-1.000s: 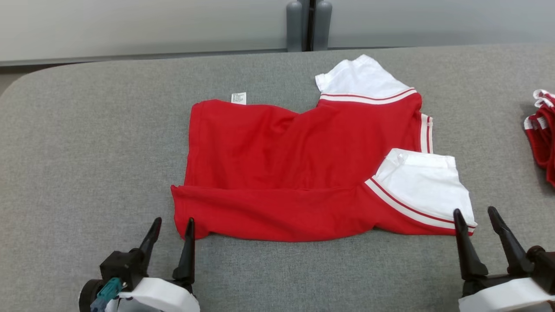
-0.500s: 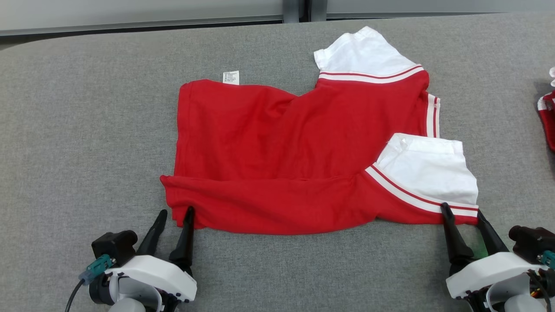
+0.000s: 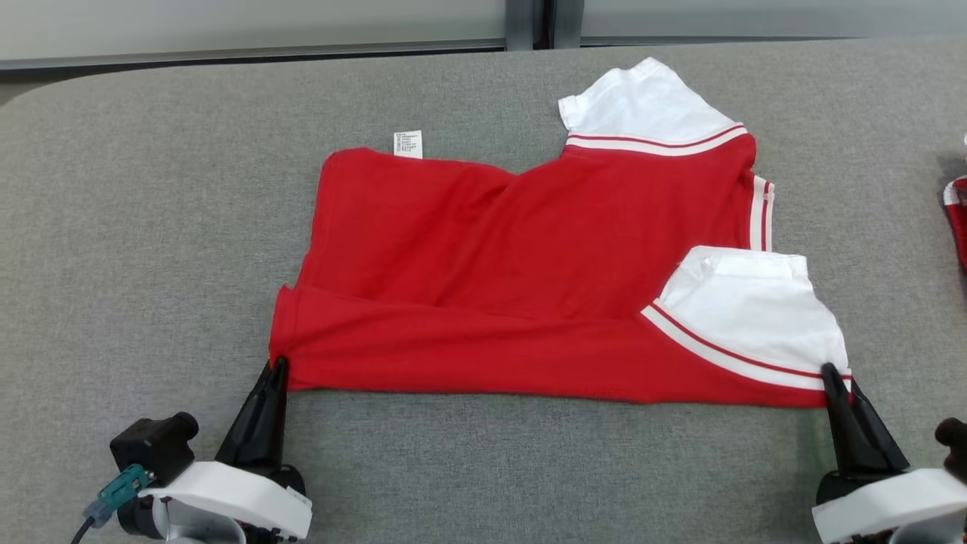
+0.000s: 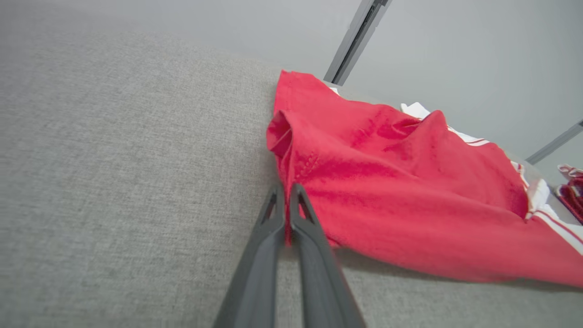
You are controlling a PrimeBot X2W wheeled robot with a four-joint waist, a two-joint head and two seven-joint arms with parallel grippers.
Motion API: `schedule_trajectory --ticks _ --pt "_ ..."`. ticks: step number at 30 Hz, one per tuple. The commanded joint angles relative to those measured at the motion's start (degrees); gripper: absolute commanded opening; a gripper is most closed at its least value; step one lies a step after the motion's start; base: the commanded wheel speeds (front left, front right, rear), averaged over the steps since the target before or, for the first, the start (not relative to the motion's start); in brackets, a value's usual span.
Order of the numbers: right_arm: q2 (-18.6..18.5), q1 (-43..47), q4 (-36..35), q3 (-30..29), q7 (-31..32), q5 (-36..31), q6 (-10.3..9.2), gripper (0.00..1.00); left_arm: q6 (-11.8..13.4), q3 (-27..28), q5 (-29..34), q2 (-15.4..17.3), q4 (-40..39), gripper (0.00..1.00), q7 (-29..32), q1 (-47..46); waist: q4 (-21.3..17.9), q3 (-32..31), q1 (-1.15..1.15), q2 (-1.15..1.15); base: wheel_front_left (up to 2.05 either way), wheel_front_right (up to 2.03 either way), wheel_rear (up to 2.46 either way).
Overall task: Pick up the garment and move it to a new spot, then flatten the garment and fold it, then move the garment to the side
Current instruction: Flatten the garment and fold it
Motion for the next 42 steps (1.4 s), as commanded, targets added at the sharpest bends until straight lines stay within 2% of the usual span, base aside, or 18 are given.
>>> schedule_trajectory --ticks 1,7,10,16,17,18,19,23,27,33,42 --pt "0.02 2.48 -1.7 -1.34 0.63 0.0 -0.01 0.0 0.81 0.32 -0.31 1.23 -2.4 0.0 1.73 1.92 0.32 -0.98 0.0 0.0 0.0 0.0 0.0" --pt "2.96 10.88 -6.28 -4.91 4.57 -0.91 -0.01 0.0 3.68 0.18 -1.19 3.28 -10.12 0.0 9.08 9.18 0.23 -3.41 0.0 0.0 0.0 0.0 0.0" --pt "4.84 14.75 -7.83 -6.35 6.2 -1.43 -0.01 0.0 5.45 0.27 -2.14 3.56 -13.11 0.0 12.19 13.12 0.02 -4.5 0.0 0.0 0.0 0.0 0.0" --pt "6.6 18.38 -8.09 -8.01 7.71 -2.06 -0.01 0.0 7.25 -0.59 -3.02 3.29 -15.69 0.0 15.72 18.07 -0.09 -6.35 0.0 0.0 0.0 0.0 0.0" --pt "6.88 18.43 -8.07 -8.23 7.86 -2.02 -0.01 0.37 7.47 -0.8 -2.92 3.17 -15.94 0.0 15.96 18.14 0.0 -6.57 0.0 0.0 0.0 0.0 0.0" --pt "7.05 18.38 -7.98 -8.21 8.07 -2.11 -0.01 0.78 7.47 -0.77 -2.83 3.25 -15.75 0.38 15.89 18.08 0.08 -6.85 0.0 0.0 0.0 0.0 0.0" --pt "6.7 18.01 -8.11 -7.99 7.89 -2.93 0.0 1.0 7.69 -0.6 -2.6 3.27 -15.34 1.0 15.47 17.82 0.1 -7.23 0.0 0.0 0.0 0.0 0.0" --pt "5.45 15.35 -10.91 -8.31 5.24 -6.76 0.0 1.0 9.12 -0.15 -0.07 3.11 -15.36 1.0 11.63 16.83 -0.2 -8.24 0.0 0.0 0.0 0.0 0.0" --pt "5.02 12.45 -16.7 -8.66 3.52 -12.34 0.0 1.0 11.06 0.14 3.8 3.44 -17.35 1.0 7.2 15.28 -0.34 -9.07 0.0 0.0 0.0 0.0 0.0" --pt "5.23 9.79 -24.52 -7.94 7.71 -17.38 0.0 1.0 13.22 0.11 8.28 3.42 -19.96 1.0 2.21 11.43 -0.06 -10.2 0.0 0.0 0.0 0.0 0.0" --pt "6.65 10.83 -27.5 -8.14 11.07 -18.06 0.0 1.0 13.68 -1.15 10.53 4.13 -19.09 1.0 1.87 8.14 0.4 -10.12 0.0 0.0 0.0 0.0 0.0"
